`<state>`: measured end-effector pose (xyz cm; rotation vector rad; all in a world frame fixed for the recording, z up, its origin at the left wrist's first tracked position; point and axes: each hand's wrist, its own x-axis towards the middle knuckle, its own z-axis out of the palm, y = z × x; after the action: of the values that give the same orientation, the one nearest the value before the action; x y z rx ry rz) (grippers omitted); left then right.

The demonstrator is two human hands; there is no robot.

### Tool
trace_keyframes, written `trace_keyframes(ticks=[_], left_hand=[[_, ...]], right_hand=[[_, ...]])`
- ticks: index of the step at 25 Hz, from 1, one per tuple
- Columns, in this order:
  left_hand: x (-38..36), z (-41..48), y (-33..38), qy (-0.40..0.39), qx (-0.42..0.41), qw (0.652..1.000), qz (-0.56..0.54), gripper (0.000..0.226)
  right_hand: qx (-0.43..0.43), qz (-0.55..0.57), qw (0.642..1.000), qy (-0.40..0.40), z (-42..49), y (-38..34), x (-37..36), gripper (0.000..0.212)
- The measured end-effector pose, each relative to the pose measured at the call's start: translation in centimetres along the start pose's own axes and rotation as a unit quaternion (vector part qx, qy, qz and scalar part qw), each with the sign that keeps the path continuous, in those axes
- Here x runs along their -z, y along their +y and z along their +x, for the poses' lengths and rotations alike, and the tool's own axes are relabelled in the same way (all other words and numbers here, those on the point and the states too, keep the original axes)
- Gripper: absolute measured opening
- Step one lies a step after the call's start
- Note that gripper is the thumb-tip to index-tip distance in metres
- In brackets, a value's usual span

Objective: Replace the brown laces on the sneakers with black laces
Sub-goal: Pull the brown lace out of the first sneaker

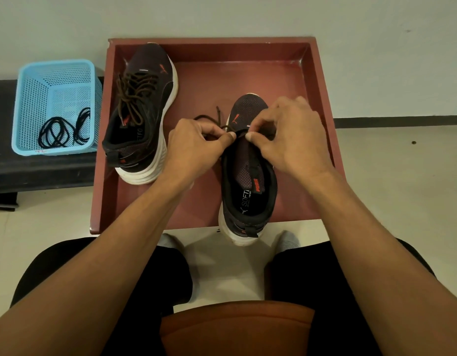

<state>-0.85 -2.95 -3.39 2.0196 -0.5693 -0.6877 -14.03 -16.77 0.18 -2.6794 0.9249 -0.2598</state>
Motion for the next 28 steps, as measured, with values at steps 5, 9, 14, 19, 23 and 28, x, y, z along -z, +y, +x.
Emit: trace_keyframes(ticks=[5,9,14,19,23,28], left_hand=[[0.2,0.3,-0.3,-0.009,0.006,1.0,-0.009,0.016],[0.2,0.2,-0.3,-0.007,0.004,1.0,-0.007,0.017],[0.1,0.0,0.0,-0.012,-0.008,1.0,0.008,0.021],[0.3,-0.2,0.2,0.0,-0.027,0.999,0.031,0.016],[0.2,-0.3,0.3,0.003,-0.023,0.999,0.026,0.016],[0.2,-0.3,0.3,0.009,-0.016,0.999,0.029,0.015]], right_hand=[[-0.141,0.001,0.989,0.046,0.2,3.6,1.7,0.016],[-0.111,-0.045,0.992,0.045,-0.5,2.7,1.3,0.027],[0.047,0.021,0.999,0.005,-0.9,-1.2,0.1,0.018],[0.047,-0.032,0.998,-0.009,-1.0,-2.3,-1.2,0.021],[0.03,-0.04,0.999,-0.018,-0.7,-2.0,-1.2,0.024],[0.049,-0.036,0.998,-0.026,-0.8,-2.6,-1.4,0.009]])
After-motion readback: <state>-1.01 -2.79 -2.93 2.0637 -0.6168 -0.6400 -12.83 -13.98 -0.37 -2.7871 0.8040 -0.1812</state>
